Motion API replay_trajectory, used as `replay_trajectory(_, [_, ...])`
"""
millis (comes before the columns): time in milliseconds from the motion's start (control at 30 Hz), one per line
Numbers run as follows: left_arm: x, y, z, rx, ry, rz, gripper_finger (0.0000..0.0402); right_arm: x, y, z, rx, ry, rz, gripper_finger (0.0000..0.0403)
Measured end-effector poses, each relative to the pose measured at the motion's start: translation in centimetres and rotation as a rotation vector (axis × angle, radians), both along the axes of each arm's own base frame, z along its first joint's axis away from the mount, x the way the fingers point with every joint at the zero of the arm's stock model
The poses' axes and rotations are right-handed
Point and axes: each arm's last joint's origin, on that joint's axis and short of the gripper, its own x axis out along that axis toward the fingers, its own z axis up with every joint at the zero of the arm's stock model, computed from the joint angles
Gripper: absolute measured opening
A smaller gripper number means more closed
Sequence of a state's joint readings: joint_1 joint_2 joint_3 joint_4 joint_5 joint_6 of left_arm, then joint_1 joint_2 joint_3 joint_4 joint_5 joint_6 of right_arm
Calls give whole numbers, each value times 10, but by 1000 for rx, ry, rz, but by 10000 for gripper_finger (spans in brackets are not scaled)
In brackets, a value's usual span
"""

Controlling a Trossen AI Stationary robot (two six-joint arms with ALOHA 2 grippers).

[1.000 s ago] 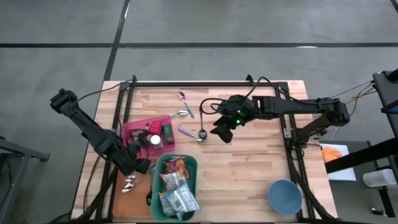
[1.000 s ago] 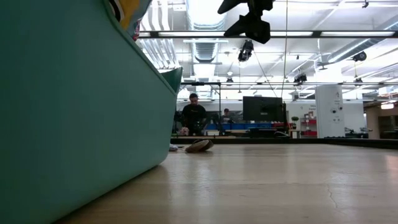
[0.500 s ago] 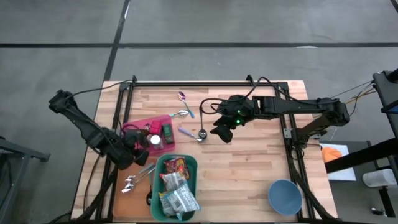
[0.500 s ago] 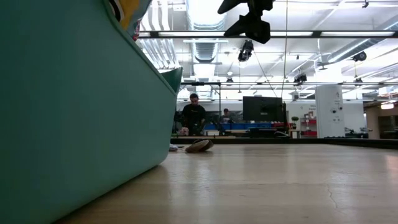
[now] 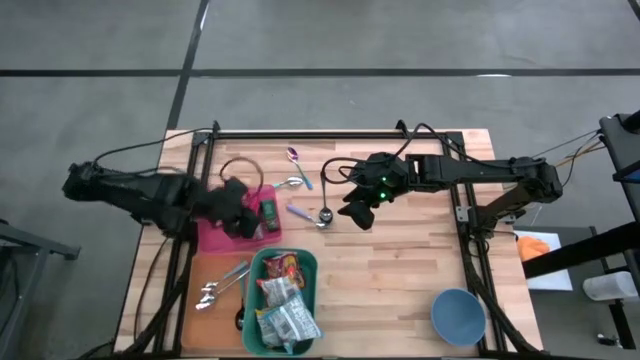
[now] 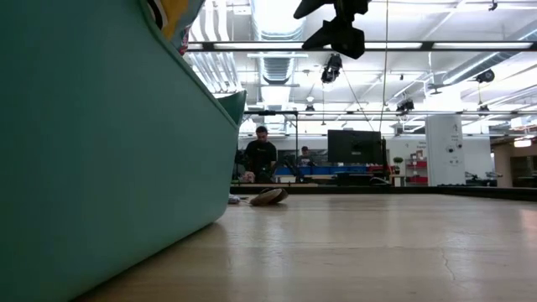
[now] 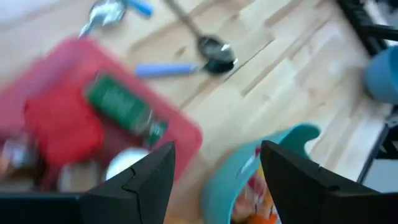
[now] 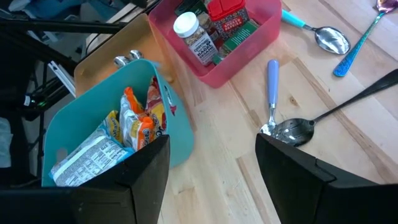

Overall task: Pick & Place Food Item
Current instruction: Put the light blue spoon into the orange bin

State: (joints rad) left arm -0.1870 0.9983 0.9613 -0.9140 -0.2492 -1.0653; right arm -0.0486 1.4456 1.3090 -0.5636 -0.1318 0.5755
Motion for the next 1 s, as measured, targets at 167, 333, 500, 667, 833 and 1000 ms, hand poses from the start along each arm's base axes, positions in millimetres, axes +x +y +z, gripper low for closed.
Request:
replay_trajectory(167, [17, 33, 2, 64, -44, -136, 236, 0, 0, 0, 0, 0, 0, 233])
replay_trajectory(333, [28, 57, -3, 192, -26, -195, 236, 0, 0, 0, 0, 0, 0, 233])
replay_trajectory(500, [39, 77, -10, 261, 53, -217, 236, 0, 0, 0, 0, 0, 0, 233])
replay_trajectory(667, [59, 94, -14, 293, 137, -306, 236, 0, 0, 0, 0, 0, -1, 233])
replay_trajectory(833, [80, 111, -30, 245, 278, -336, 236, 0, 0, 0, 0, 0, -1, 233])
replay_trajectory(1000, [99, 131, -48, 245, 352, -408, 236, 0, 0, 0, 0, 0, -1, 233])
